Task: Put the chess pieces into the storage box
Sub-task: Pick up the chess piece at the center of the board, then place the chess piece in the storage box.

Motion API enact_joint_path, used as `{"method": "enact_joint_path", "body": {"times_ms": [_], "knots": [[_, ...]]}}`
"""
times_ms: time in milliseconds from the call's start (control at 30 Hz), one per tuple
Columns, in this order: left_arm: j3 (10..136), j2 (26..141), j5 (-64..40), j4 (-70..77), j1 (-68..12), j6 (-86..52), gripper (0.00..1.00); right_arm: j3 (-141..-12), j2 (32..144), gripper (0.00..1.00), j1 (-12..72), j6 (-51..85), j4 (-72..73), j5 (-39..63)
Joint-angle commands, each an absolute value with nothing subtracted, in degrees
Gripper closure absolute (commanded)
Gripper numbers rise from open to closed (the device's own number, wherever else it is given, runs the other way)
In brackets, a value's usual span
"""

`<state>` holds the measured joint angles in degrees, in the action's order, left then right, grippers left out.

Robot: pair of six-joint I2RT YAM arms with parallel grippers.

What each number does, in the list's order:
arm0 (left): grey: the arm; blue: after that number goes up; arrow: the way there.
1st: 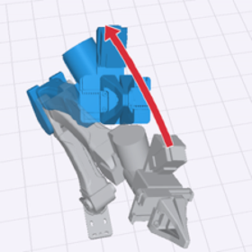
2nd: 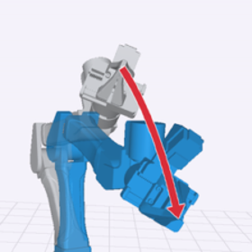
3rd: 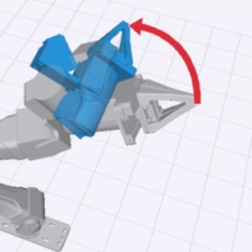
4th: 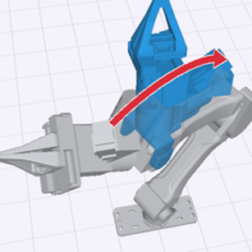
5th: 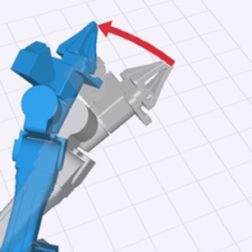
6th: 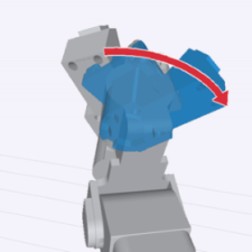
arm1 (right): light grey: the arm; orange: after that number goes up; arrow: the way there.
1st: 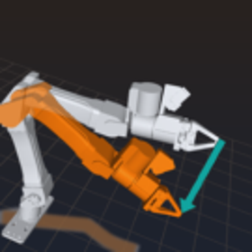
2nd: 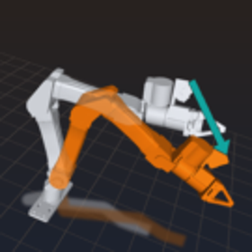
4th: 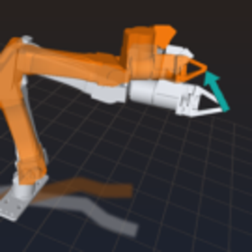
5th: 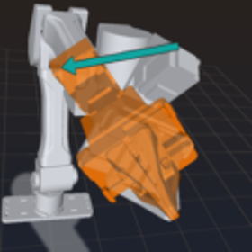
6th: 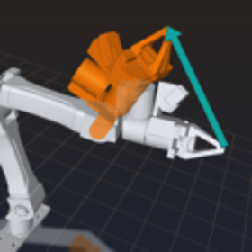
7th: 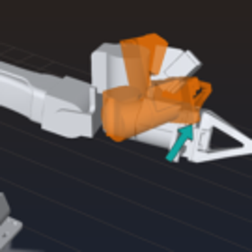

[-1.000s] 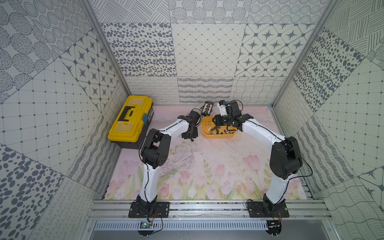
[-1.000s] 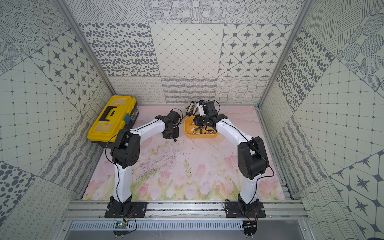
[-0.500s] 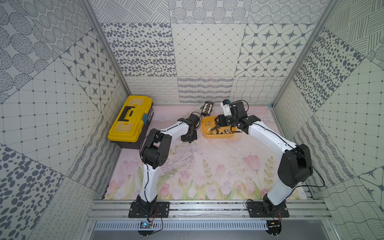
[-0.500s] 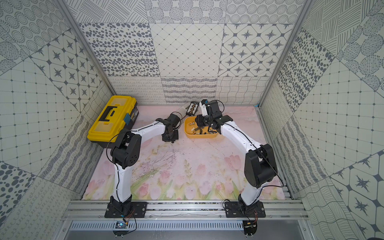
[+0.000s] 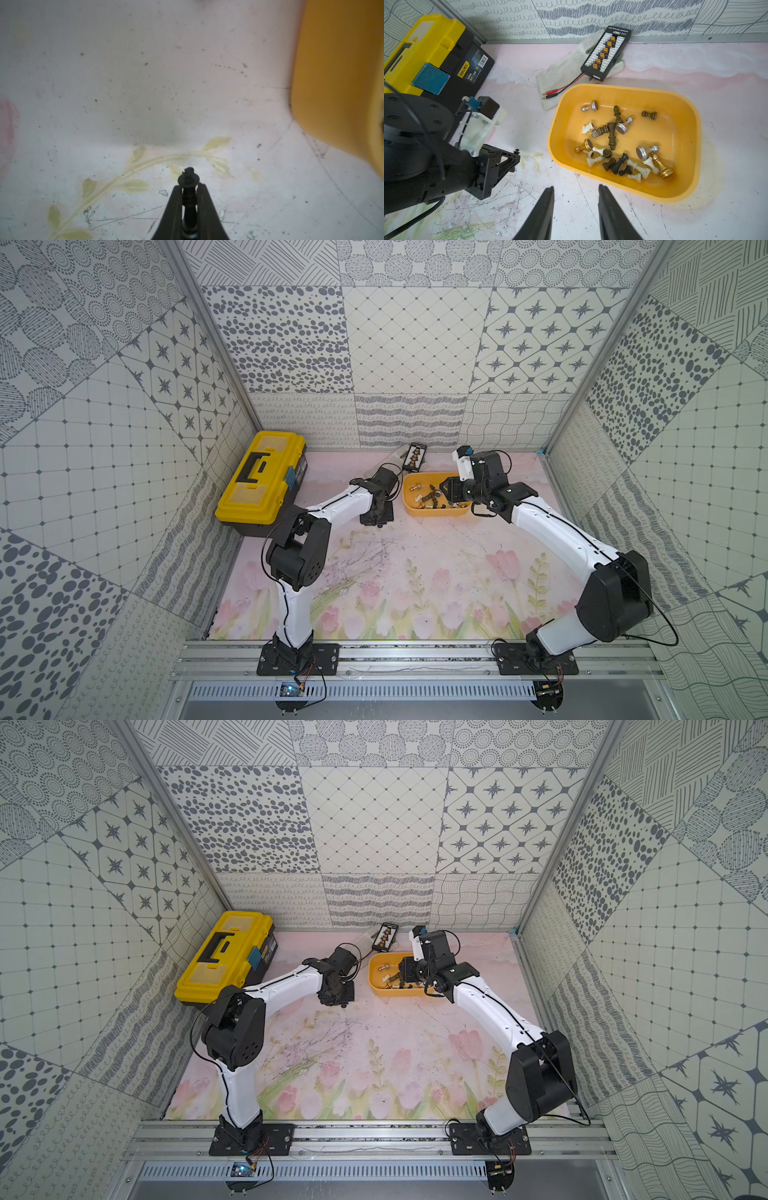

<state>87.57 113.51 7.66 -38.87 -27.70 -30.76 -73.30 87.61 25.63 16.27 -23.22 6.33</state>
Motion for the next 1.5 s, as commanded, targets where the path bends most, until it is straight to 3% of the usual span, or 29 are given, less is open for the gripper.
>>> {"method": "enact_joint_path", "body": {"times_ms": [0, 500, 567, 700, 867, 1167, 1433, 1467], "knots": [[94.8, 113.4, 8.5, -39.0, -30.5, -27.1, 0.96, -72.0, 85.0, 0.59, 25.1, 15.9, -19.6, 4.4], [131.4, 138.4, 6.1, -42.2, -32.5, -19.7, 0.93, -68.3, 82.2, 0.59, 22.3, 15.9, -17.7, 4.4], [134.0, 140.4, 6.0, -42.3, -32.5, -19.5, 0.90, -67.9, 81.9, 0.59, 22.2, 15.5, -18.0, 4.1], [137.7, 142.0, 5.7, -42.9, -32.6, -19.5, 0.73, -67.6, 81.8, 0.59, 21.9, 15.2, -18.4, 4.0], [137.5, 139.2, 7.8, -44.1, -32.5, -20.0, 0.68, -68.0, 80.6, 0.59, 21.8, 15.6, -19.2, 5.1], [124.1, 121.3, 12.1, -44.5, -33.0, -20.3, 0.68, -68.0, 73.2, 0.57, 21.6, 15.4, -24.2, 2.1], [84.0, 85.8, 20.7, -33.4, -32.8, -20.0, 0.68, -58.2, 63.7, 0.56, 12.3, 19.9, -24.1, -2.3], [79.4, 81.9, 22.6, -32.6, -32.6, -20.2, 0.63, -56.8, 63.0, 0.55, 10.5, 20.3, -23.9, -2.1]]}}
